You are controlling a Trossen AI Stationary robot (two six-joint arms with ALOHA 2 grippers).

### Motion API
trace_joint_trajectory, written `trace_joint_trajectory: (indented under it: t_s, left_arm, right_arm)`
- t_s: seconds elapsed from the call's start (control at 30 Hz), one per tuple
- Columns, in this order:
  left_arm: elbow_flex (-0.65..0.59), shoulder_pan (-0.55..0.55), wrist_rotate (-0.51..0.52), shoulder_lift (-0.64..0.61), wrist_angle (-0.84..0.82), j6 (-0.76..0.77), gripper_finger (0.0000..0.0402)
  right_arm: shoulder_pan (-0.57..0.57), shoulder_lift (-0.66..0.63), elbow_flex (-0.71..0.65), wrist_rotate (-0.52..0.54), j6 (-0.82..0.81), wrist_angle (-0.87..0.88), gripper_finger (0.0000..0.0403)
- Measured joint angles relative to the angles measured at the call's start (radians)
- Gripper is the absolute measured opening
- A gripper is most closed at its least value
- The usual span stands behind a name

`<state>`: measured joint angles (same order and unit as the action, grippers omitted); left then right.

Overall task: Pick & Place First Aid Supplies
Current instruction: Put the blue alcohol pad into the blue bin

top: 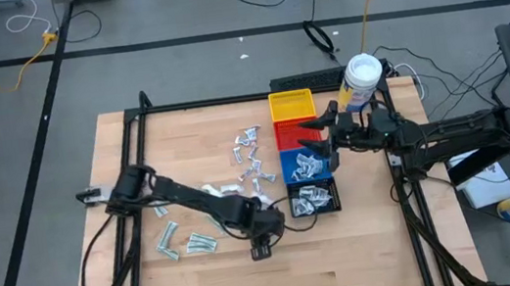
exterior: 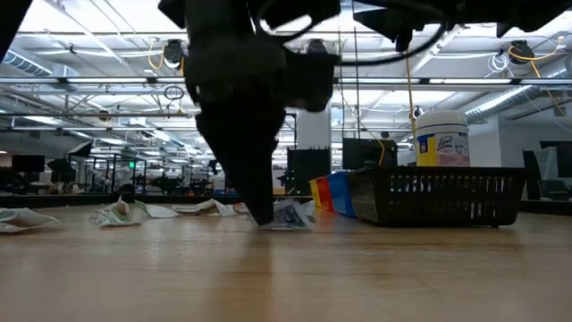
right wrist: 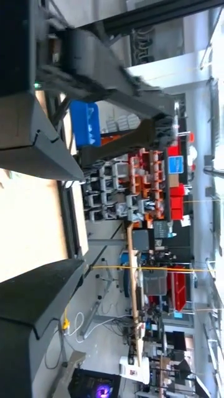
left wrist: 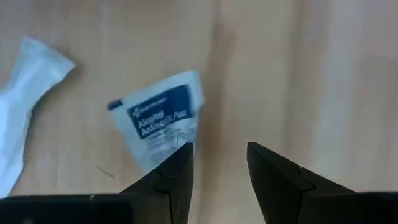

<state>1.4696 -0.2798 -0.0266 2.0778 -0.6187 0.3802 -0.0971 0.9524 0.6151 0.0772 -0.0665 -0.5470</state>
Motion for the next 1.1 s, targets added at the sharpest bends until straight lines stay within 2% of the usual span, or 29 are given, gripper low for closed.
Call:
trace_joint_trajectory:
  t_s: [0.23, 0.57, 0.8, 1.1]
  left_arm:
    - [0.0, 0.014, 0.073, 0.023, 0.0, 0.067, 0.0154]
    - [0.004, 0.011, 0.023, 0.019, -0.003, 0.067, 0.0154]
    - [0.092, -0.01, 0.046, -0.009, -0.058, 0.033, 0.0154]
    - [0.111, -0.011, 0.164, -0.01, -0.109, -0.035, 0.0154]
  right_arm:
    - [0.0, -0.019, 0.0, -0.003, 0.0, 0.011, 0.0212]
    - [0.0, -0.02, 0.0, -0.003, 0.001, 0.014, 0.0212]
    - [0.0, -0.02, 0.0, -0.003, 0.003, 0.018, 0.0212]
    - [0.0, -0.02, 0.0, -0.004, 0.003, 0.021, 0.0212]
